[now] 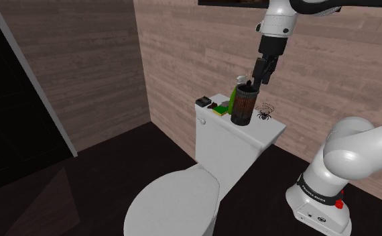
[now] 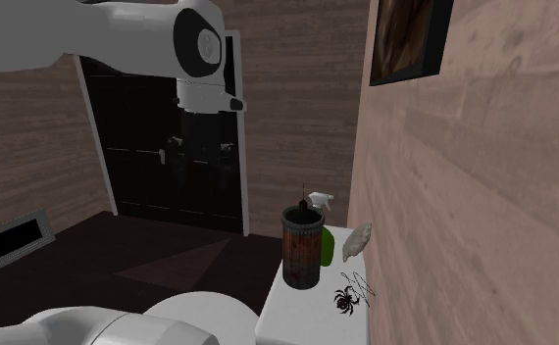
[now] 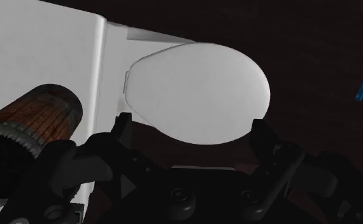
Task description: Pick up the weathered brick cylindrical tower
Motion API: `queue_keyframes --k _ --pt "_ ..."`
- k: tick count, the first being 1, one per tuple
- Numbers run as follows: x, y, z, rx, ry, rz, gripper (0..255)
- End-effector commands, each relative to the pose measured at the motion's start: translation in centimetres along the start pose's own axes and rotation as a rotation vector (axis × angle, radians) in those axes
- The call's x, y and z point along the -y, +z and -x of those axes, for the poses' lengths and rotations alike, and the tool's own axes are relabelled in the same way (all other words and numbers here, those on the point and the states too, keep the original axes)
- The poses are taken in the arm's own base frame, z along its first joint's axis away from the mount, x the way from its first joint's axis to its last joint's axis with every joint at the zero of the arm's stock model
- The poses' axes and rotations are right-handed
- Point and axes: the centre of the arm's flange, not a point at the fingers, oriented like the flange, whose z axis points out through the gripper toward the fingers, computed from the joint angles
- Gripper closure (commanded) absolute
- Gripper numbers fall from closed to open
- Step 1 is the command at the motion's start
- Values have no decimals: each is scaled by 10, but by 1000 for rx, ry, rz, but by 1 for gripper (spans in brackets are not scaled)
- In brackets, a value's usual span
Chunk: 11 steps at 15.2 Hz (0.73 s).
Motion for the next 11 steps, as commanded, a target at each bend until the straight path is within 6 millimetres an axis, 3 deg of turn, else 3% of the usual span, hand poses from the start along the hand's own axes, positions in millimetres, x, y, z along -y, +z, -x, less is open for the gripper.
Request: queue_keyframes --k 1,11 --pt "0 0 0 0 0 0 0" --pt "-92 24 -58 -107 319 85 0"
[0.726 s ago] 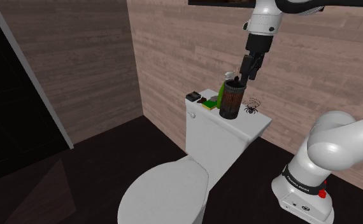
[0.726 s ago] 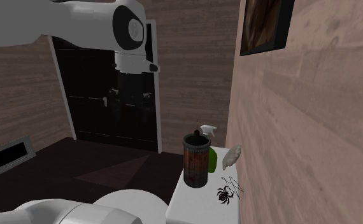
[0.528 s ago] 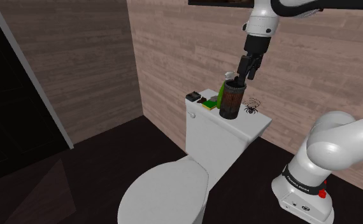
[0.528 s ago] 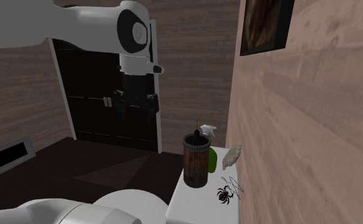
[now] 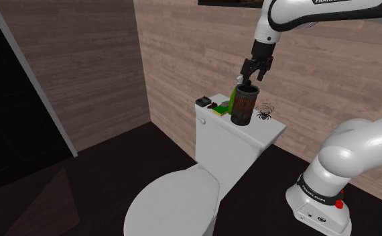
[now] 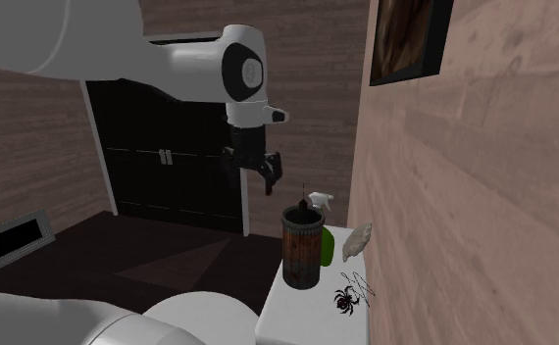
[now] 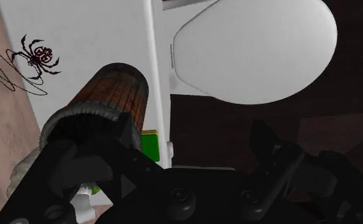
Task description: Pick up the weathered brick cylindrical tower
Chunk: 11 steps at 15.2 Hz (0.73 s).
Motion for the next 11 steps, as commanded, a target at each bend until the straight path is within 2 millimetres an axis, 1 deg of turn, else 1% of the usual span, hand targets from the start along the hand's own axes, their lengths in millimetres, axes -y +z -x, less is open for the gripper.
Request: queue_keyframes --k 1,8,9,11 --pt "-15 5 -15 -23 66 18 0" --pt "-80 21 -55 -98 289 77 0" --pt "-86 22 -57 -104 306 82 0" --pt "-86 33 -57 -104 306 82 0"
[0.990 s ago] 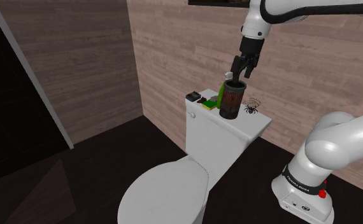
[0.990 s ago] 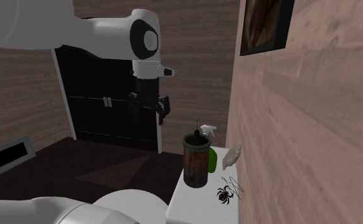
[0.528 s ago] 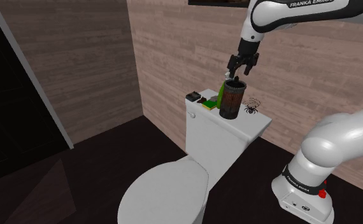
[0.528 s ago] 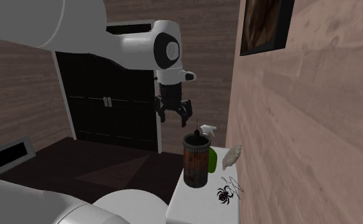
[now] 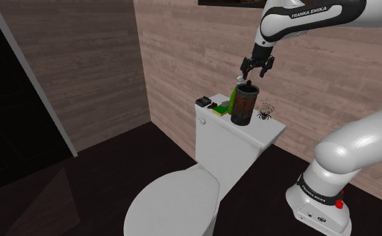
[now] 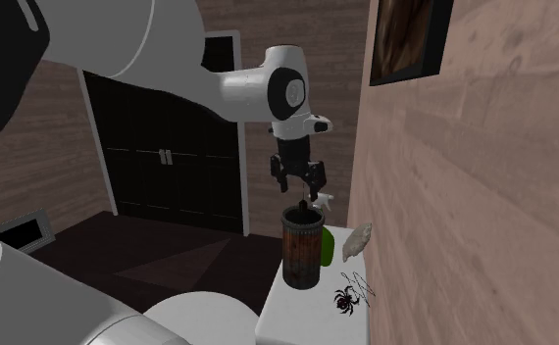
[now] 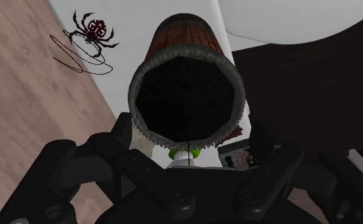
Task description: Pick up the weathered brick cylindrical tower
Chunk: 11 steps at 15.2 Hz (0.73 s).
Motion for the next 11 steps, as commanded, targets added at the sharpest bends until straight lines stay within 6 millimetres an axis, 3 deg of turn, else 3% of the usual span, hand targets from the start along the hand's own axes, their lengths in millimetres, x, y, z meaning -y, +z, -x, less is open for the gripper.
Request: queue_keyframes --k 1,7,8,11 --pt "-1 10 0 -3 6 2 0" --pt "0 34 4 -3 6 2 0" --pt "0 34 4 -3 6 2 255" --pt "0 34 4 -3 6 2 255"
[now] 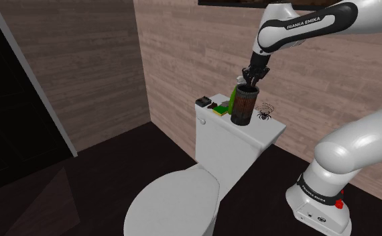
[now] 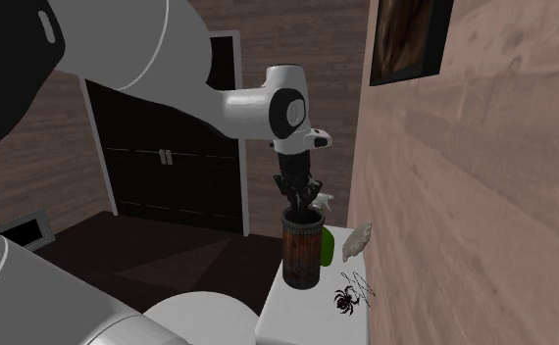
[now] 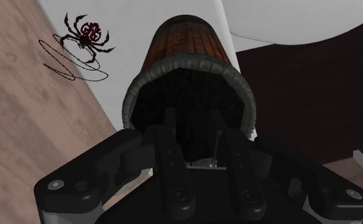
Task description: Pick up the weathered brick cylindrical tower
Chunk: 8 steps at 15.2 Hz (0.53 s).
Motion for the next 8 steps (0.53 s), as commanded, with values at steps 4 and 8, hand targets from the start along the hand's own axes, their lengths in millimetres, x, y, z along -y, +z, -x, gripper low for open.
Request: queue_keyframes --k 4,8 --pt "0 1 0 1 0 0 255" --pt "0 -10 -1 1 0 0 255"
